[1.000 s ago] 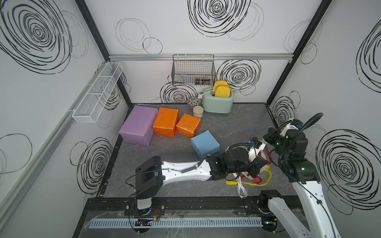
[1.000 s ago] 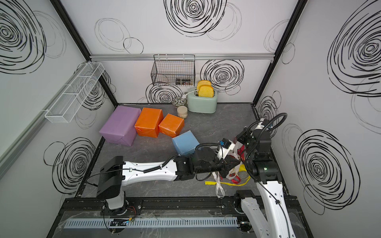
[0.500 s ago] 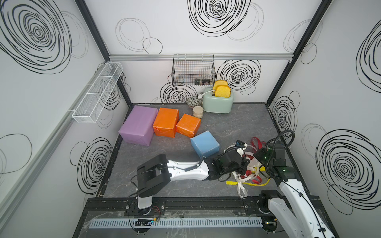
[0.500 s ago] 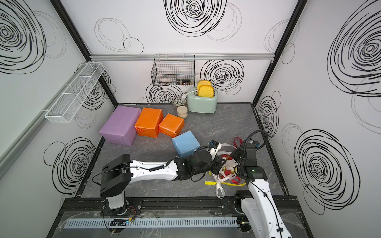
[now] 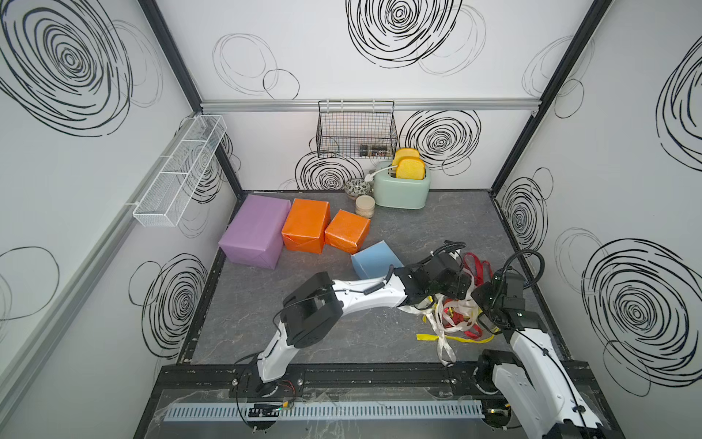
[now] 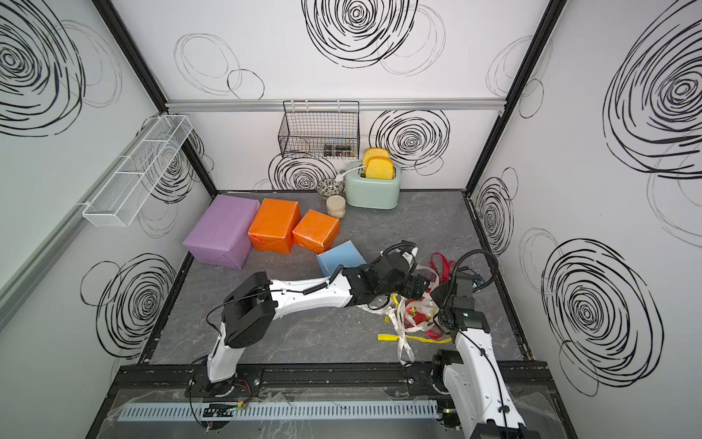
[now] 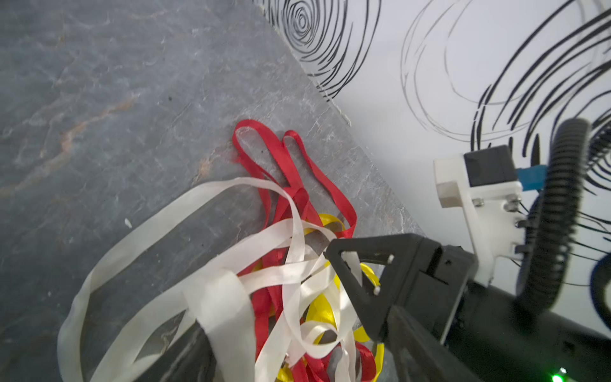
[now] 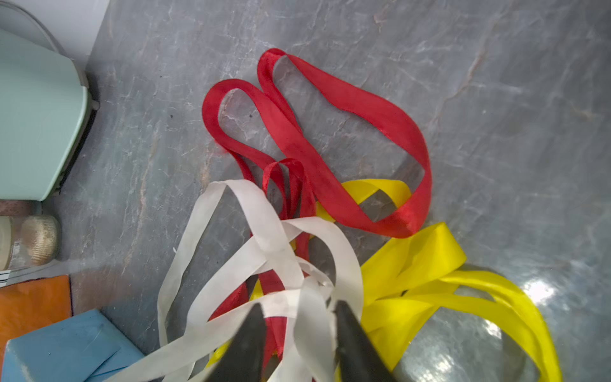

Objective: Untie the ribbon bows on the gift boxes
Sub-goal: Place the ribbon at the center of the board.

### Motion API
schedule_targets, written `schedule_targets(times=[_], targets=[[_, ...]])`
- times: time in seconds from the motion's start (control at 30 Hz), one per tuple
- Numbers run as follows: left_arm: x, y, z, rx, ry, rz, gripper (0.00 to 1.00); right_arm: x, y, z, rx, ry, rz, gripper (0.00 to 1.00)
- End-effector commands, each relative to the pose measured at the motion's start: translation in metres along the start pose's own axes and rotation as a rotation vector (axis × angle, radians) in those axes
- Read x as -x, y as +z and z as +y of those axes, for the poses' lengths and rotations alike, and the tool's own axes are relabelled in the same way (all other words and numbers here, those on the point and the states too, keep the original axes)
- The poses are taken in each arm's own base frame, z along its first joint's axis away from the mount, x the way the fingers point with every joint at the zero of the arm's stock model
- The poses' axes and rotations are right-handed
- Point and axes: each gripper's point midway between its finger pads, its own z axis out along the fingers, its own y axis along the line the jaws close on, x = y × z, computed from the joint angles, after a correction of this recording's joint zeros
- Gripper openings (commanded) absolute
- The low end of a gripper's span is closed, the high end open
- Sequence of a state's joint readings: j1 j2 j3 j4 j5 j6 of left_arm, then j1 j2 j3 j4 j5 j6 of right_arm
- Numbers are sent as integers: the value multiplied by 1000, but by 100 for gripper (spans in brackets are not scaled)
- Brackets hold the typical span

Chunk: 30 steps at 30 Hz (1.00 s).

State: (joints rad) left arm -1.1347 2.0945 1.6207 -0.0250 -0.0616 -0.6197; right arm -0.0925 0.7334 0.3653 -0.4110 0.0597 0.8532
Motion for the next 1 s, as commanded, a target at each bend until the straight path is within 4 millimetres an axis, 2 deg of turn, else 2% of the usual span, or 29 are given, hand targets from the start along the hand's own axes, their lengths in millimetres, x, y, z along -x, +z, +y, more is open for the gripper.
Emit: schedule_targets(times=[0.0, 0.07, 0.13, 0.3, 0.47, 0.57, 0.73, 0.8, 0.83, 0.87, 0.9, 0.97], targets=[[16, -12, 8, 71, 32, -23, 95, 3, 3, 0, 8, 26, -1, 83], [24, -19, 13, 129, 61, -35, 96, 7, 2, -1, 1, 39, -10, 88], [34, -26, 17, 185, 91, -47, 96, 9, 1, 0, 0, 45, -14, 98], [47, -43, 20, 242, 122, -56, 96, 17, -1, -2, -43, 64, -31, 98], [45, -47, 24, 296, 169, 3, 96, 30, -5, -8, -121, 86, -61, 98], [42, -51, 20, 294, 219, 40, 96, 38, -9, -7, -134, 88, -93, 98], [50, -67, 29, 364, 321, 66, 96, 53, -14, -13, -168, 108, -147, 98], [49, -68, 28, 337, 320, 96, 96, 58, -16, -14, -176, 119, -156, 98], [49, -68, 27, 311, 303, 109, 96, 61, -18, -10, -160, 120, -162, 98], [51, -69, 28, 288, 279, 111, 96, 63, -20, 4, -89, 97, -151, 98], [52, -69, 27, 264, 257, 108, 96, 61, -20, 24, 12, 38, -127, 98], [58, -71, 27, 204, 180, 90, 96, 45, -31, 79, 333, -124, -57, 100]])
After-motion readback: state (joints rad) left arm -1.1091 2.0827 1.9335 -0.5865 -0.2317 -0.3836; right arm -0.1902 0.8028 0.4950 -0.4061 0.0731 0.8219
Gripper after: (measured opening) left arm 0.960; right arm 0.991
